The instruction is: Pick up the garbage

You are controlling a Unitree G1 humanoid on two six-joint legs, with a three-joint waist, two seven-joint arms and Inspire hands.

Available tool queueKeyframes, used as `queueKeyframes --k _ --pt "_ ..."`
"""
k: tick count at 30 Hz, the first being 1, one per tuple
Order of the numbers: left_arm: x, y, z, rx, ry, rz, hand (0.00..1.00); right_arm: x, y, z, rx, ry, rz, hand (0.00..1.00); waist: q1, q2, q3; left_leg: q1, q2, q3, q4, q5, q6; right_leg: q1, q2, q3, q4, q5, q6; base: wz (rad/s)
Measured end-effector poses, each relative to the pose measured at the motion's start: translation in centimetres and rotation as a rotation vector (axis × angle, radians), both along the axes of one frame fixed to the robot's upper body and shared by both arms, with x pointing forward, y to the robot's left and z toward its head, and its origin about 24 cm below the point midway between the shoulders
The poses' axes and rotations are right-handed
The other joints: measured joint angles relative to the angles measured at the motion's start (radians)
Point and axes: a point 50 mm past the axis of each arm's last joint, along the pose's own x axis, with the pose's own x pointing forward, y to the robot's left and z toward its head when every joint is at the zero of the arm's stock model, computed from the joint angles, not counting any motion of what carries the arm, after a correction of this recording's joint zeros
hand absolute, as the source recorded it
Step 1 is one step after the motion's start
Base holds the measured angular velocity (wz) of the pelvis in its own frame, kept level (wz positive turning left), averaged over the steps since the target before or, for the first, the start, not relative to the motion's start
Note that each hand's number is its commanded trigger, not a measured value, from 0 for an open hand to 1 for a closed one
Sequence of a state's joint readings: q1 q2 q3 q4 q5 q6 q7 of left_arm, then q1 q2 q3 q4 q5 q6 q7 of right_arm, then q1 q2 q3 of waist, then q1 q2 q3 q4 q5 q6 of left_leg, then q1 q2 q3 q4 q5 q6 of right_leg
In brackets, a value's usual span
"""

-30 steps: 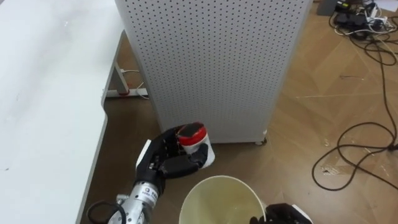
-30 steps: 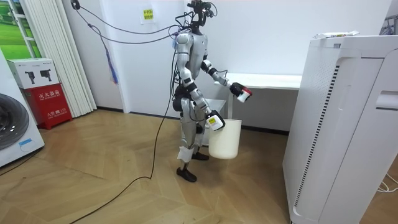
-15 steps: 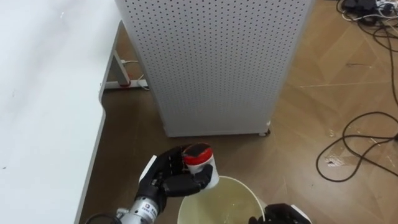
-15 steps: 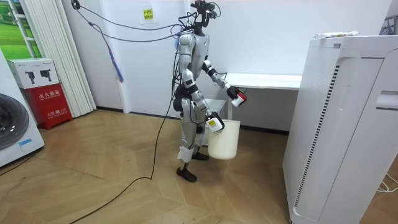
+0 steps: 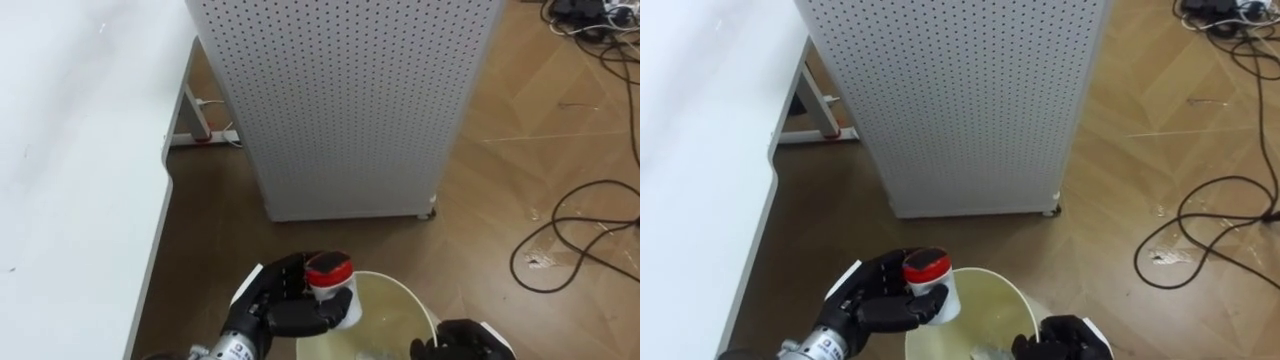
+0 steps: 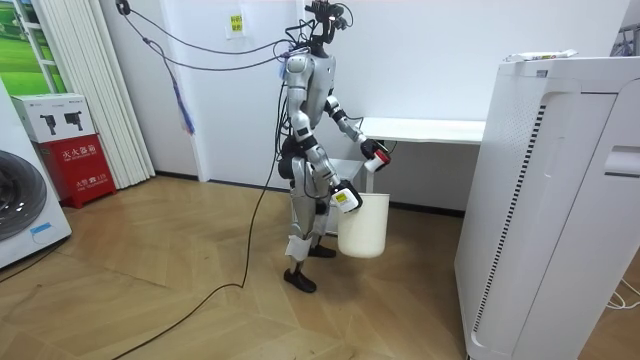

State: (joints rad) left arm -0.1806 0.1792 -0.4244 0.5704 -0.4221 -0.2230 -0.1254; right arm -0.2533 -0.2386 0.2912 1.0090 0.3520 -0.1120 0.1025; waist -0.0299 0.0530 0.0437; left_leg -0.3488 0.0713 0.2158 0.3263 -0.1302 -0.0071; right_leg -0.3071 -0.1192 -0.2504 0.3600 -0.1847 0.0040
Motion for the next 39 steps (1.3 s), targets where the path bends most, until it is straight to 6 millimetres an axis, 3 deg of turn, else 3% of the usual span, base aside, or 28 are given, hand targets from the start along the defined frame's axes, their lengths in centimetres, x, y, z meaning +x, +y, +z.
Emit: queueKeyframes --k 4,6,7,8,10,28,39 --pt "-0.2 -0.4 -0.1 0.000 0.005 -0.036 0.98 0.0 0.0 0.0 0.006 0.001 0.006 1.00 0.000 0.001 -0.0025 -0.003 0.003 0.005 0.005 0.000 0.000 0.000 0.002 -0.001 0.001 0.000 0.000 0.00" --pt "-0.4 -0.6 -0.2 -0.001 0.009 -0.048 0.17 0.0 0.0 0.0 0.007 0.001 0.008 1.00 0.000 0.002 -0.0039 -0.002 0.003 0.007 0.005 0.000 0.000 0.000 0.002 -0.001 0.002 0.000 0.000 0.00" --pt "-0.5 -0.7 -0.3 -0.001 0.012 -0.055 0.03 0.0 0.0 0.0 0.008 0.002 0.009 1.00 -0.001 0.002 -0.0049 -0.002 0.003 0.008 0.005 0.000 0.000 0.000 0.002 -0.001 0.002 0.000 0.000 0.00" --pt "-0.5 -0.7 -0.3 -0.002 0.013 -0.058 0.00 0.0 0.0 0.0 0.009 0.003 0.011 1.00 -0.001 0.002 -0.0060 -0.002 0.003 0.008 0.005 0.000 0.000 0.000 0.001 -0.001 0.002 0.000 0.000 0.00" --pt "-1.1 -0.6 -0.8 -0.005 0.031 -0.064 0.00 -0.2 0.0 -0.1 0.019 0.009 0.014 1.00 -0.006 0.002 -0.0125 0.006 0.002 0.007 0.003 0.000 0.000 0.007 0.001 0.000 0.002 0.000 0.000 0.00" --pt "-2.9 -0.6 -2.1 -0.018 0.088 -0.118 0.00 -0.9 -0.4 -0.6 0.052 0.048 0.009 1.00 -0.017 -0.001 -0.0157 0.049 0.002 0.011 0.000 0.004 0.006 0.047 0.001 0.002 0.001 0.001 -0.001 0.00" --pt "-2.6 -1.8 0.2 -0.075 -0.011 -0.159 0.00 -0.9 -0.6 -0.4 0.049 0.040 0.006 1.00 -0.021 -0.004 -0.0167 0.083 0.000 0.018 -0.023 0.004 0.006 0.079 0.005 0.005 -0.020 0.001 0.000 -0.01"
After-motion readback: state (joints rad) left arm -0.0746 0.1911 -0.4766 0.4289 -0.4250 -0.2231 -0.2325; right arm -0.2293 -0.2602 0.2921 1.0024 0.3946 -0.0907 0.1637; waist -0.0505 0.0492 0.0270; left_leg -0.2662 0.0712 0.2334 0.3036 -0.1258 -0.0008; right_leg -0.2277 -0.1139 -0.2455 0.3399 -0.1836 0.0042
